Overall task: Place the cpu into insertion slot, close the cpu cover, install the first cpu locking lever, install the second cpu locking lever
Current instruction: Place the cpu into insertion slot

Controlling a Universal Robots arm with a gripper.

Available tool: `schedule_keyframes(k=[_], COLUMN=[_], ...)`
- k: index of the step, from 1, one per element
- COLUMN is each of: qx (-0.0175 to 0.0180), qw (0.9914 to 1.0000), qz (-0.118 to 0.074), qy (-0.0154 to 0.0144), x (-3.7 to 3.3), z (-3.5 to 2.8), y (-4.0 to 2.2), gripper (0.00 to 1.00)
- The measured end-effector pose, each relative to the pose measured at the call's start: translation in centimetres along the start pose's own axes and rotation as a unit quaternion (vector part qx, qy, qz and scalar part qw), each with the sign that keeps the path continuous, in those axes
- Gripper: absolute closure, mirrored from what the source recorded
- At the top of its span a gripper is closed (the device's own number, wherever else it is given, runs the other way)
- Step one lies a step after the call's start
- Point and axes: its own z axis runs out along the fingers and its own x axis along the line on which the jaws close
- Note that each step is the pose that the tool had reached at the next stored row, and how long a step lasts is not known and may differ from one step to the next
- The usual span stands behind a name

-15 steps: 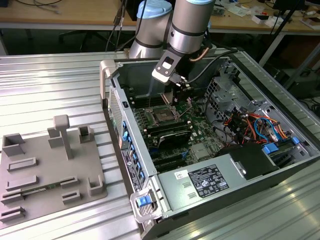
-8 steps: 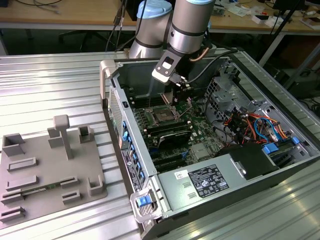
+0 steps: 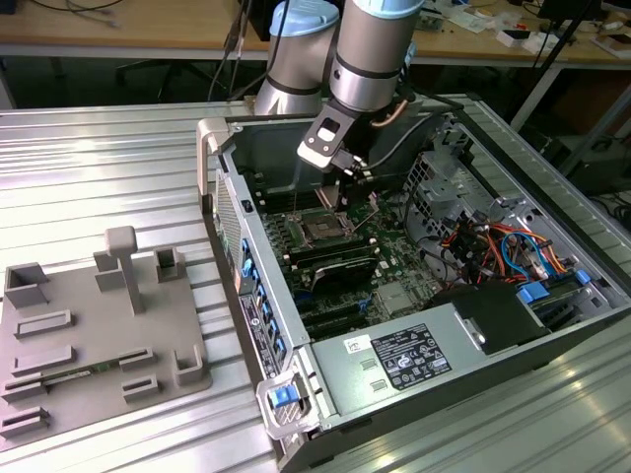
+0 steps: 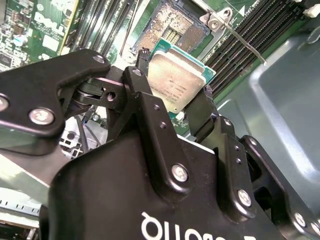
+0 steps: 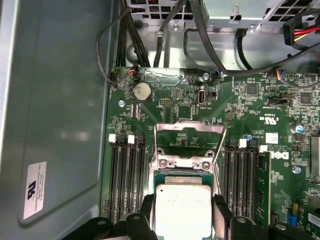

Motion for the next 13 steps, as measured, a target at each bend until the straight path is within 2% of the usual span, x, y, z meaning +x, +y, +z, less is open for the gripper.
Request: schedule_keyframes(k=[2, 7, 13], qx=[0.0000, 0.0000, 0.0000], qw=[1.00000, 1.00000, 1.00000], qz=[0.002, 0.002, 0.002], qy=[-0.0001, -0.0002, -0.0002], x=[0.13, 0.18, 0.22], z=[0.44, 1.39, 2.51], y=[-0.09, -0.95, -1.07], gripper=[0.45, 0.45, 0.45])
